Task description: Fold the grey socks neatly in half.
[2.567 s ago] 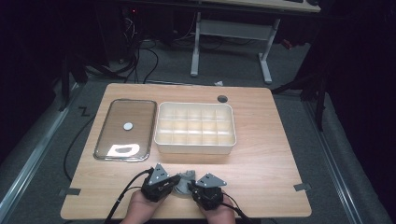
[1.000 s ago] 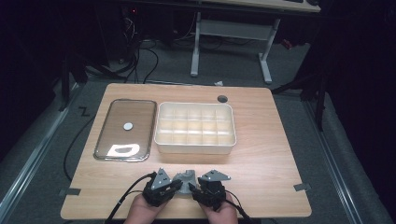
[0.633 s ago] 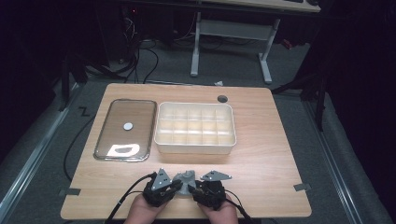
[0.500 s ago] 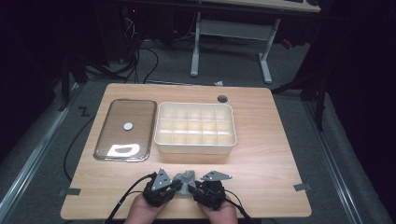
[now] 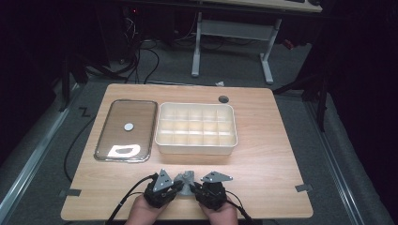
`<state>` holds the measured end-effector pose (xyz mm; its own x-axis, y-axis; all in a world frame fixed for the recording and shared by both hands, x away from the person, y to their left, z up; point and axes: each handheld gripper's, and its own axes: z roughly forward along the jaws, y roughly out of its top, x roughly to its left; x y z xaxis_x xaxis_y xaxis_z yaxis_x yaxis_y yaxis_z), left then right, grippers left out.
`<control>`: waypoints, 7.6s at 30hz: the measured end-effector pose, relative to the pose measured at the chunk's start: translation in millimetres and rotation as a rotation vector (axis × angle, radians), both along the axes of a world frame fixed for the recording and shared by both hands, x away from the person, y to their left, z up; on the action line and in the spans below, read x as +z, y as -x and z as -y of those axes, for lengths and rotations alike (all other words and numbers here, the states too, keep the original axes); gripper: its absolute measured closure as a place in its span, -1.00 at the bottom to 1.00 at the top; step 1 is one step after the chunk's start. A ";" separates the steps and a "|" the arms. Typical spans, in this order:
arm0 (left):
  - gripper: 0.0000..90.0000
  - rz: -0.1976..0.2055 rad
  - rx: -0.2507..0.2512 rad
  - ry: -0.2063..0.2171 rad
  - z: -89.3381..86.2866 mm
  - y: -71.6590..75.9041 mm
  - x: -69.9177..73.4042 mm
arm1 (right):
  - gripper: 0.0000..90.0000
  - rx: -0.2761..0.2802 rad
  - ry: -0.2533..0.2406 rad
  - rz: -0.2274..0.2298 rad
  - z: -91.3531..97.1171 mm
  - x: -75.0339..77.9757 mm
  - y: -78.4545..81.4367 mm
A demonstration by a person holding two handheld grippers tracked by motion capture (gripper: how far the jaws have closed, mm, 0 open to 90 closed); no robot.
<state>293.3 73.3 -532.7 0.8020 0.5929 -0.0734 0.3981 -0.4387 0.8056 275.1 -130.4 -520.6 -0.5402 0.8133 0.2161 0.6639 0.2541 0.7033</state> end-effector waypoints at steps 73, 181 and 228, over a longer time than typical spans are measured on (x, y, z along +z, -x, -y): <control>0.85 0.008 -0.021 -0.011 26.1 5.1 0.0 | 1.00 -0.015 0.074 0.135 20.1 4.4 4.2; 1.00 -0.042 -0.029 0.021 33.8 -25.3 25.7 | 1.00 0.041 0.006 0.154 3.9 -6.0 9.9; 1.00 -0.019 -0.030 0.125 16.2 -20.9 1.6 | 1.00 0.110 0.083 0.145 -6.7 -1.7 27.2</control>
<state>314.1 57.1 -531.1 0.8169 0.5541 -0.1600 0.4017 -0.3475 0.8473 247.9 -123.6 -522.3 -0.6475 0.7594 0.0643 0.5222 0.3806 0.7632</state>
